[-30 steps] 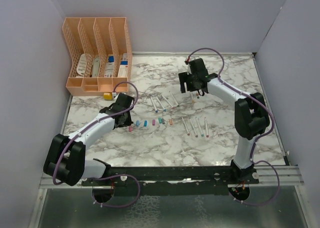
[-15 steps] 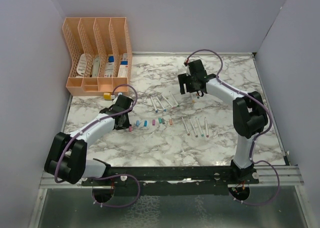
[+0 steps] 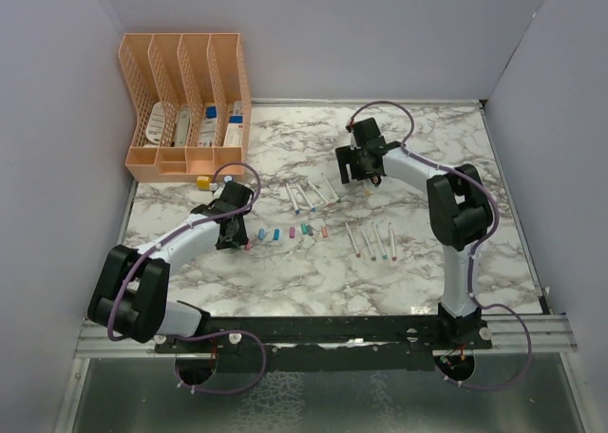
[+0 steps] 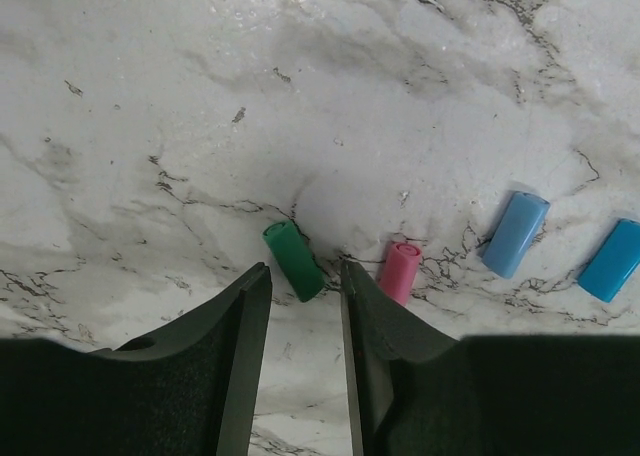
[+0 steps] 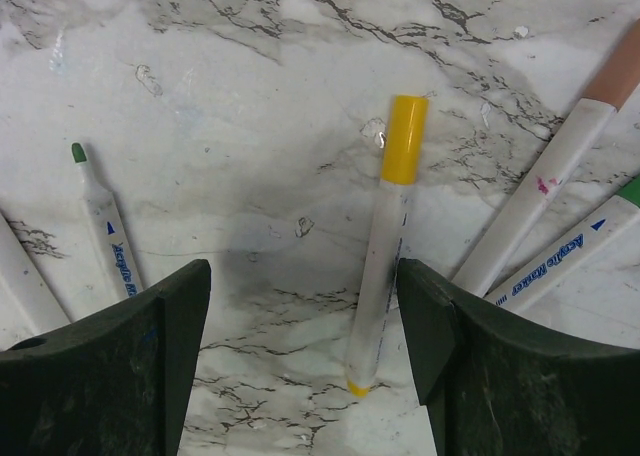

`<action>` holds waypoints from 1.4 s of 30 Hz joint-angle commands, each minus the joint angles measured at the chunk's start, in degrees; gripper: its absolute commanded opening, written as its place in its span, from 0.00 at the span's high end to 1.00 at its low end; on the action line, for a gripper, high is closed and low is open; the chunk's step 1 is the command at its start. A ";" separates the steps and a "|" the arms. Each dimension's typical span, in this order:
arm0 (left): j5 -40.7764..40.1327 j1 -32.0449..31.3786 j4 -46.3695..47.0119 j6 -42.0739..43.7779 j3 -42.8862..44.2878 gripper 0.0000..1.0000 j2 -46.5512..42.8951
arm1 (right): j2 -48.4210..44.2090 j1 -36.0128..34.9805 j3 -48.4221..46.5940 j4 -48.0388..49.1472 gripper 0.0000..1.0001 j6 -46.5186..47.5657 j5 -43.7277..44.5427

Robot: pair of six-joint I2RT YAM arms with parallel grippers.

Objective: Open the pen caps

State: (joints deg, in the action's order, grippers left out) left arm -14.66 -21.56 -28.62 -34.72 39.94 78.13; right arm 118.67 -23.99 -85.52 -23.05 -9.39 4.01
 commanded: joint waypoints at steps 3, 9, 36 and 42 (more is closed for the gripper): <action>-2.92 0.54 -2.39 -0.20 1.92 0.62 -1.96 | 2.21 0.60 -2.85 -0.20 0.26 0.16 1.60; -2.79 0.53 -4.63 0.50 8.13 0.62 -8.44 | 3.95 0.70 -3.50 -1.00 0.29 0.03 0.92; 25.99 0.20 31.84 -8.90 12.67 0.55 -6.87 | -16.98 0.86 12.38 14.62 0.99 2.13 -12.10; 32.45 -2.18 39.15 -12.70 18.70 0.41 3.39 | -24.03 0.74 14.55 11.76 0.99 1.41 -21.69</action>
State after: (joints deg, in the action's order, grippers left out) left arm 9.96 -21.91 0.38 -43.51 54.02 76.99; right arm 98.61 -23.24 -72.36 -13.34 -8.49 -8.51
